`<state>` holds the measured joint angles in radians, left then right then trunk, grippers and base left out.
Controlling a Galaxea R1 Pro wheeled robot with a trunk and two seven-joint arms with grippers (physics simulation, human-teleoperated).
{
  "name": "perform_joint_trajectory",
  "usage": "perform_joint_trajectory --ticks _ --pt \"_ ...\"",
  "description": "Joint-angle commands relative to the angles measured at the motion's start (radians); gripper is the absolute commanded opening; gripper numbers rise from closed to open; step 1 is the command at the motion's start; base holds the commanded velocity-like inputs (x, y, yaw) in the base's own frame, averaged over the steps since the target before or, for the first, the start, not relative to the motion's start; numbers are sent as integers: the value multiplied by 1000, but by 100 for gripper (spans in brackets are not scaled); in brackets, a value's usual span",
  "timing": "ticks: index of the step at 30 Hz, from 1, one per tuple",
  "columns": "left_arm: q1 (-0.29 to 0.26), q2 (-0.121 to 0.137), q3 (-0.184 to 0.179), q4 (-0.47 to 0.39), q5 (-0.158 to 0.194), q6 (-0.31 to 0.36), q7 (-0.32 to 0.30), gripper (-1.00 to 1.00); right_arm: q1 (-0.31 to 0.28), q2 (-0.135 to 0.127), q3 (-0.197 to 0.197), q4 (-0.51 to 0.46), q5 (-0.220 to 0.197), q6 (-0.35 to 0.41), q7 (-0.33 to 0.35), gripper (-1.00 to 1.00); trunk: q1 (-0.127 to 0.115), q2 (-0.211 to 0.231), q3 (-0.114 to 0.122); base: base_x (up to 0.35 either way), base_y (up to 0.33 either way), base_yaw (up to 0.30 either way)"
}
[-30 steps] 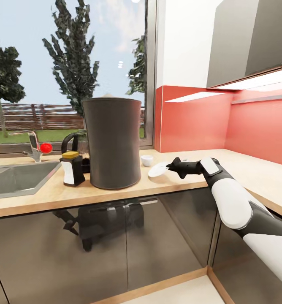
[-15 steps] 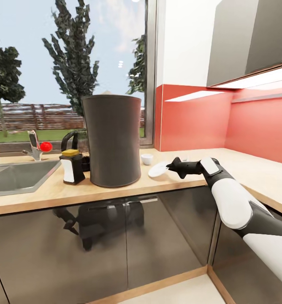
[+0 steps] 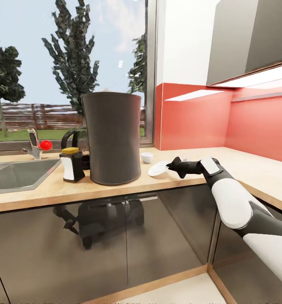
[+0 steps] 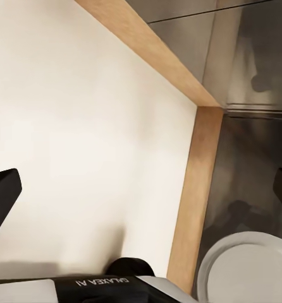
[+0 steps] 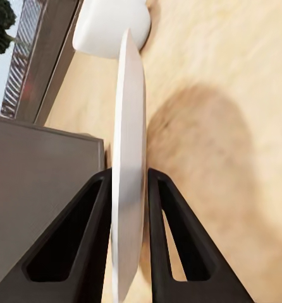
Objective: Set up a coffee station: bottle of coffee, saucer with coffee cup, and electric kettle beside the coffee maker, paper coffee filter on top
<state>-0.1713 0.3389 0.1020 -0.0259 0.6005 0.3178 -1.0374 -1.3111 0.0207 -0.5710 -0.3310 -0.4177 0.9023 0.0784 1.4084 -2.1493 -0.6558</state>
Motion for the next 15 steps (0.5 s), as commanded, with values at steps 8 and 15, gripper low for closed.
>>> perform_joint_trajectory --ticks 8,15 --pt "-1 0 8 0 -4 9 -2 100 0 1 -3 0 27 -1 6 -100 8 -15 -8 0 0 0" --pt "-1 0 8 0 -4 10 -3 100 0 2 -3 1 27 -35 -46 -100 8 -15 -8 0 0 0"
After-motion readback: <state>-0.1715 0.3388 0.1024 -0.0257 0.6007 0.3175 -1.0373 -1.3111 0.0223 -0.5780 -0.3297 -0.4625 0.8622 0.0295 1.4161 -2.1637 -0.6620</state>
